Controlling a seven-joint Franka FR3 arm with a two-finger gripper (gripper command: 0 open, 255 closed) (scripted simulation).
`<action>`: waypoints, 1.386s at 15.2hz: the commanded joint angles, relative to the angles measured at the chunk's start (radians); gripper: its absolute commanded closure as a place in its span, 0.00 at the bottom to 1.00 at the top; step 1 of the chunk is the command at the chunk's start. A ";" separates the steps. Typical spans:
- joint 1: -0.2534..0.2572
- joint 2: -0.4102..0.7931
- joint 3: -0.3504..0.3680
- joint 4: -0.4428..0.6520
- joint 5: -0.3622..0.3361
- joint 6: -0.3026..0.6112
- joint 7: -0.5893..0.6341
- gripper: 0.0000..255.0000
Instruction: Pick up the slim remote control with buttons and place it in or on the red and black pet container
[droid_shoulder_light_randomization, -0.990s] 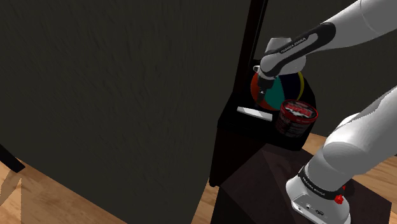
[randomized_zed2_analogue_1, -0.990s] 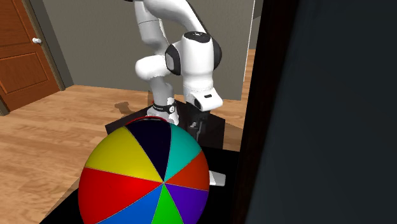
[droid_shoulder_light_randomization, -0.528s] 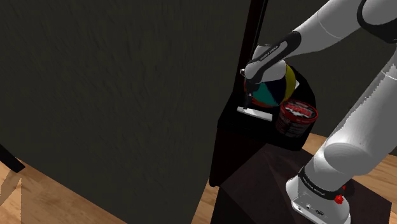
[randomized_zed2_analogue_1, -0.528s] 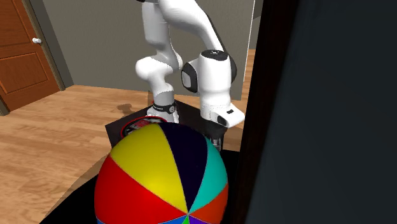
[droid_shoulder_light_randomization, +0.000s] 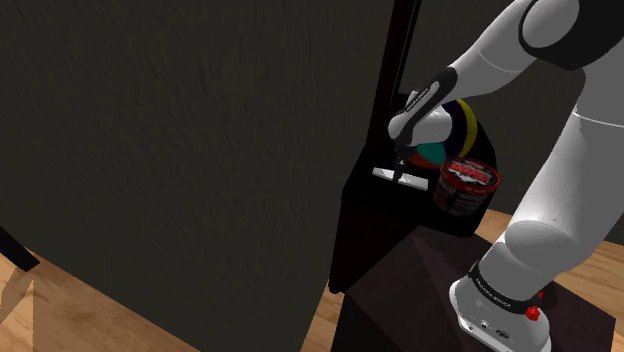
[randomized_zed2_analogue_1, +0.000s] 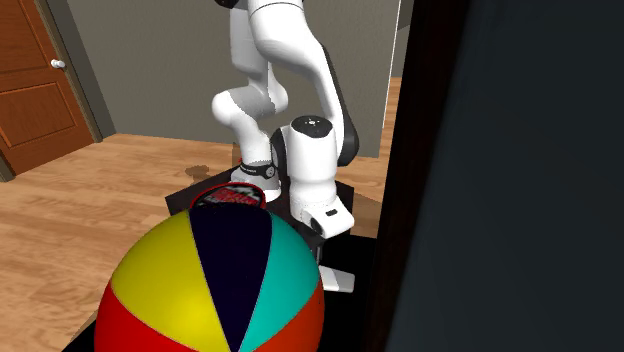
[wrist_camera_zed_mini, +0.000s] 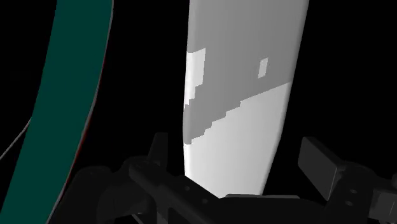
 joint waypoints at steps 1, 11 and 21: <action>-0.014 0.022 -0.008 0.013 0.012 -0.028 -0.005 0.00; -0.016 0.022 -0.007 0.017 0.012 -0.032 -0.004 1.00; -0.005 -0.050 -0.026 0.014 -0.046 -0.096 0.037 1.00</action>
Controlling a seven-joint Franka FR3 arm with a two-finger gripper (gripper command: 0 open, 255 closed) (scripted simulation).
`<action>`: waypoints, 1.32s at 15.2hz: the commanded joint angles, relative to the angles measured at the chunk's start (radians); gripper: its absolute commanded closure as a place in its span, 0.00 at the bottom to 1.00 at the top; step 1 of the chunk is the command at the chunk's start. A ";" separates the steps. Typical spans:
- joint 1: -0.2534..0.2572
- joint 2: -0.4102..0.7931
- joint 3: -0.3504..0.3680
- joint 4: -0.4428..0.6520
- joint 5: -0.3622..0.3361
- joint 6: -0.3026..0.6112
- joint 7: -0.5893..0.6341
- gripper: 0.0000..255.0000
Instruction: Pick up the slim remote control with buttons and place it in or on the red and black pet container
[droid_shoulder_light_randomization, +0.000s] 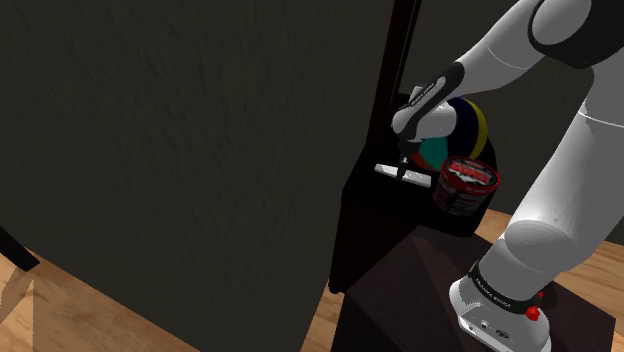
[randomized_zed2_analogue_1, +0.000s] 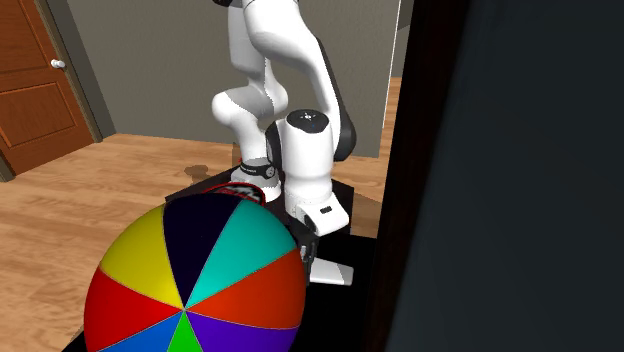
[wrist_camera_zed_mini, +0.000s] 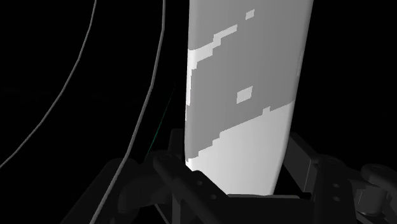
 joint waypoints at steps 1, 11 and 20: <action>0.002 -0.029 -0.007 0.003 -0.022 -0.028 0.014 1.00; 0.003 -0.157 -0.015 0.027 -0.104 -0.172 0.073 1.00; -0.002 -0.252 -0.007 0.070 -0.147 -0.304 0.104 1.00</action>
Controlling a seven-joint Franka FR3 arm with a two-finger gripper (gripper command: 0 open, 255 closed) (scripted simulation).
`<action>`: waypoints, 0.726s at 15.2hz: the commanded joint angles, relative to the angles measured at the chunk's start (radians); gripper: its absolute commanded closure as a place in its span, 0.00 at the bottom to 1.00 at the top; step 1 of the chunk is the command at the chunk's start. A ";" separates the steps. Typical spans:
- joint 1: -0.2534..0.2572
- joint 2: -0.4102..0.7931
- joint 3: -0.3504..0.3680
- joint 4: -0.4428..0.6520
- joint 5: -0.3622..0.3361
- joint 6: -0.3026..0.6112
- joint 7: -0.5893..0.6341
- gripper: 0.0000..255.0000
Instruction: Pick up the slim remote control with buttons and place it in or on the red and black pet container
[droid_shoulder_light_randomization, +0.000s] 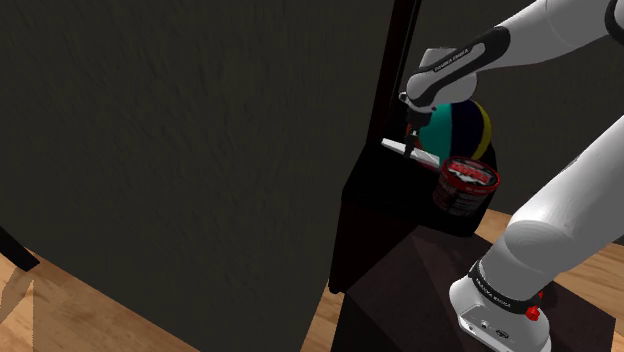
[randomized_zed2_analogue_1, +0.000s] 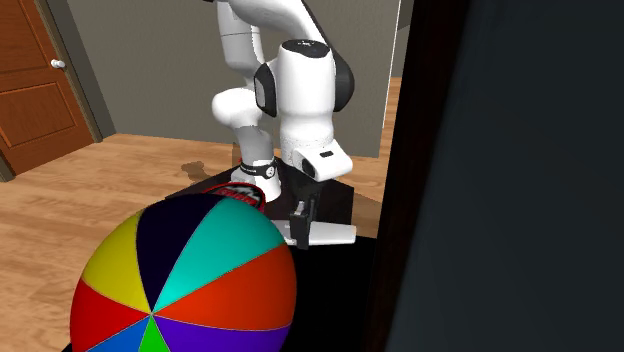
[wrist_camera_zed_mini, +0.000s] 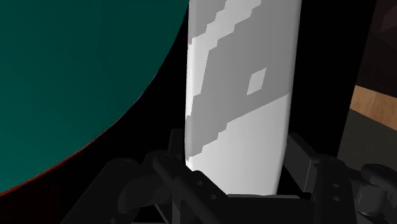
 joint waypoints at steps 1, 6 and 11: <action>0.000 -0.021 0.004 0.011 -0.008 -0.029 0.009 1.00; -0.002 -0.063 0.011 0.043 -0.022 -0.102 0.019 1.00; -0.003 -0.099 0.018 0.081 -0.030 -0.174 0.027 1.00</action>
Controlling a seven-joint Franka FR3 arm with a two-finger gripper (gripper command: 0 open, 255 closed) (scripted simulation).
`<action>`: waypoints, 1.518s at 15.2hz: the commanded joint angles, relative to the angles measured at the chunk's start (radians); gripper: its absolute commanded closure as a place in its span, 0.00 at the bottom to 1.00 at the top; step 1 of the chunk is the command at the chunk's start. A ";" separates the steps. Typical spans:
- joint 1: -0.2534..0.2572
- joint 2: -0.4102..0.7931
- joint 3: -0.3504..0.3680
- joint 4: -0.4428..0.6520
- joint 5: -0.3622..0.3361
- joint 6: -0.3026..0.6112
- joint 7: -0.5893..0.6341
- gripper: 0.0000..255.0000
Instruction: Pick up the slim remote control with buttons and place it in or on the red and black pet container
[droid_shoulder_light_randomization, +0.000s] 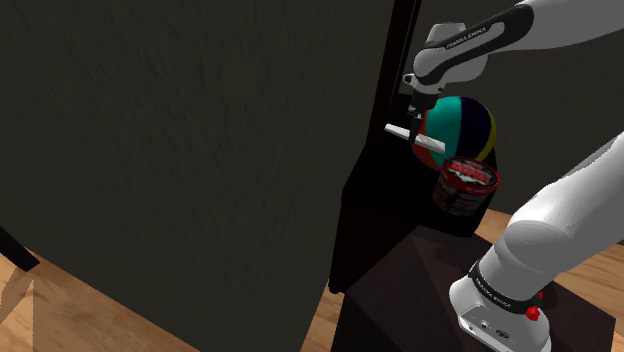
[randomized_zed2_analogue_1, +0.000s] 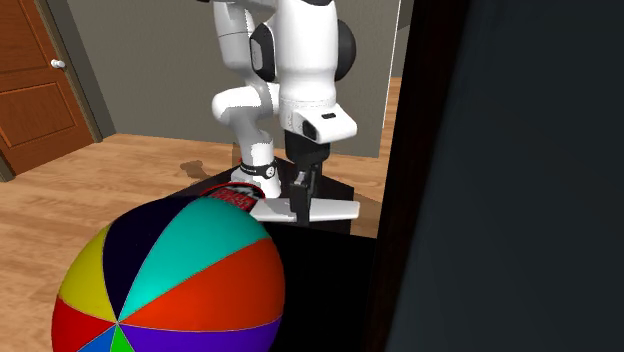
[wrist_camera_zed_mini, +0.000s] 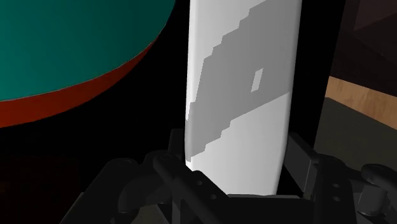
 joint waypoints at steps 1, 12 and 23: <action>-0.001 -0.017 0.003 0.013 -0.004 -0.030 0.003 1.00; -0.076 -0.246 -0.023 -0.108 -0.097 -0.126 -0.038 1.00; -0.245 -0.543 -0.102 -0.299 -0.244 -0.219 -0.167 1.00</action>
